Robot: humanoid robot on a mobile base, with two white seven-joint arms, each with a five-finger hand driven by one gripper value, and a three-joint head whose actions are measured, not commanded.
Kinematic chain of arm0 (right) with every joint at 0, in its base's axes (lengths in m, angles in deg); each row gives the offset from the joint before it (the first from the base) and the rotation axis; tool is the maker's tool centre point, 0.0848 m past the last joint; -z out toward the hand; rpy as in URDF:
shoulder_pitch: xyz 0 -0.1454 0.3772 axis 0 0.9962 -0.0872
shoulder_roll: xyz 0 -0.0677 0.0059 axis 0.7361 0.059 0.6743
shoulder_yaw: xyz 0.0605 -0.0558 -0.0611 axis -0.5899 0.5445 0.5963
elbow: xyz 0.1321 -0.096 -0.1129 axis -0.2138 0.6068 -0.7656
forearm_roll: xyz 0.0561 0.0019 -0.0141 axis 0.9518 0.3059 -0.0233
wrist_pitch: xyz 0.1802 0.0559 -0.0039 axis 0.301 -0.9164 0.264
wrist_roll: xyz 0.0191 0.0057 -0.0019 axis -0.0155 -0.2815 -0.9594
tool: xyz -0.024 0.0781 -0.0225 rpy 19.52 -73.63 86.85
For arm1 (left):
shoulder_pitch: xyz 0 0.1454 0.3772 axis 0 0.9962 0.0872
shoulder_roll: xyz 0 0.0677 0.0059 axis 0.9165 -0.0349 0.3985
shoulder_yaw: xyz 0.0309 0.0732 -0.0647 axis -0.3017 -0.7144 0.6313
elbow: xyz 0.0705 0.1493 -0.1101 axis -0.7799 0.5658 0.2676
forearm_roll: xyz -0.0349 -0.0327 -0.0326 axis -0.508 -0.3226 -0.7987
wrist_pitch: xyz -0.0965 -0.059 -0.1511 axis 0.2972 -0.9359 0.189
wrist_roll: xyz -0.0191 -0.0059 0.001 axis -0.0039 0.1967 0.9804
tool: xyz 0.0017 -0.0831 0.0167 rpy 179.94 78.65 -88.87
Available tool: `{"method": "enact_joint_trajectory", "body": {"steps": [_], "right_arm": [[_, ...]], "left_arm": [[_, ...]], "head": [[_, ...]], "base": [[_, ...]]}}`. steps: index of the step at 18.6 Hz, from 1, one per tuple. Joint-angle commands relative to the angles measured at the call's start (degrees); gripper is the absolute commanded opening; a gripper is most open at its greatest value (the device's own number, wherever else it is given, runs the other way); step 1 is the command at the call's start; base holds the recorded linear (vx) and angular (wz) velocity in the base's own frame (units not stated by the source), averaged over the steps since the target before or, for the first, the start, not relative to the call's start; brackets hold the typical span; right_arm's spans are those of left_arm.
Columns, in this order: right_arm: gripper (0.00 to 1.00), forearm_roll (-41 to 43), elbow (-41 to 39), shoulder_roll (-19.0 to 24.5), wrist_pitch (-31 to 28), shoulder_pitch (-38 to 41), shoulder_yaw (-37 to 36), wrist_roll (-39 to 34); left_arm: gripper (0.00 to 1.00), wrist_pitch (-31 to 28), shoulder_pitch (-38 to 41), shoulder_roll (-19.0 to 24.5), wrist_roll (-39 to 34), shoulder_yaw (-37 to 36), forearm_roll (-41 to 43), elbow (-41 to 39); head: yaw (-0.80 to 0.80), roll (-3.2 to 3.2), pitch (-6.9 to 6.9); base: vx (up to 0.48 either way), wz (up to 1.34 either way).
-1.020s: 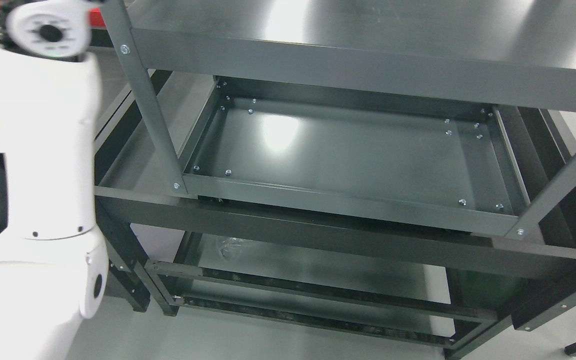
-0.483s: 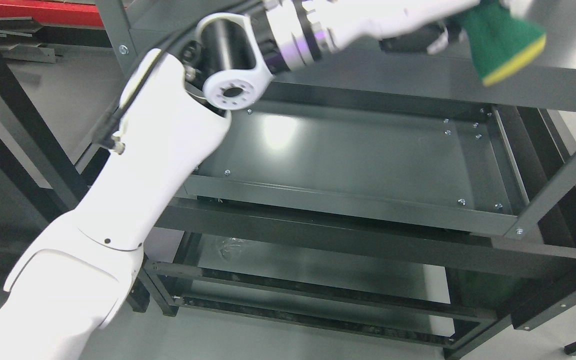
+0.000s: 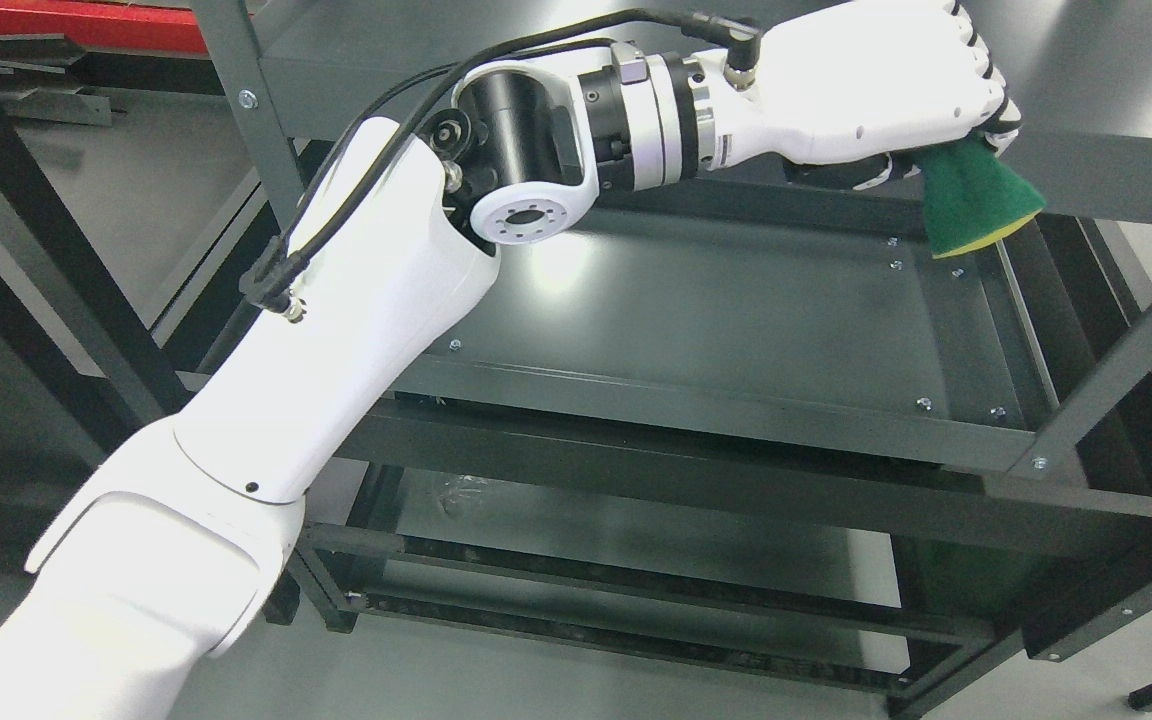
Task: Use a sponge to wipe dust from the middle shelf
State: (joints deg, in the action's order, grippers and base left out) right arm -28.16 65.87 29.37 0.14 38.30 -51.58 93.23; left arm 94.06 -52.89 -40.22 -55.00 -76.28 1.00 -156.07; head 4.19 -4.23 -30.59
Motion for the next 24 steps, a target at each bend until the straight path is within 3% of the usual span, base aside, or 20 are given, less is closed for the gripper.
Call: {"method": "enact_joint_trajectory", "body": {"steps": [1, 7, 11, 17, 18, 22, 24], "right_arm": [[1.0, 0.0, -1.0, -1.0, -0.04, 0.0, 0.0, -0.04], [1.0, 0.0, -1.0, -1.0, -0.04, 0.0, 0.0, -0.04], [1.0, 0.0, -1.0, -1.0, -0.04, 0.0, 0.0, -0.04], [1.0, 0.0, -1.0, -1.0, -0.04, 0.0, 0.0, -0.04], [1.0, 0.0, -1.0, -1.0, -0.04, 0.0, 0.0, -0.04], [1.0, 0.0, -1.0, -1.0, -0.04, 0.0, 0.0, -0.04], [1.0, 0.0, -1.0, -1.0, -0.04, 0.0, 0.0, -0.04]], "left_arm": [[0.0, 6.52, -0.44, 0.17, 5.36, 10.39, 2.2, -0.65], [0.0, 8.56, 1.06, 0.17, 19.24, 21.19, 1.5, -7.34], [0.0, 8.56, 3.68, 0.17, 28.04, 30.33, -0.25, -7.7], [0.0, 8.56, 12.2, 0.17, 45.09, 38.52, -14.73, -12.34], [0.0, 8.56, 13.0, 1.26, 46.24, 38.88, -17.11, -12.88], [0.0, 8.56, 13.54, 14.62, 46.34, 40.54, -26.17, -12.79], [0.0, 8.56, 14.15, 18.15, 46.34, 42.13, -29.25, -12.44]], "head": [[0.0, 0.0, 0.0], [0.0, 0.0, 0.0], [0.0, 0.0, 0.0], [0.0, 0.0, 0.0], [0.0, 0.0, 0.0], [0.0, 0.0, 0.0], [0.0, 0.0, 0.0]], "base": [[0.0, 0.0], [0.0, 0.0], [0.0, 0.0], [0.001, -0.02], [0.009, -0.14], [0.01, -0.15], [0.019, -0.16]]}}
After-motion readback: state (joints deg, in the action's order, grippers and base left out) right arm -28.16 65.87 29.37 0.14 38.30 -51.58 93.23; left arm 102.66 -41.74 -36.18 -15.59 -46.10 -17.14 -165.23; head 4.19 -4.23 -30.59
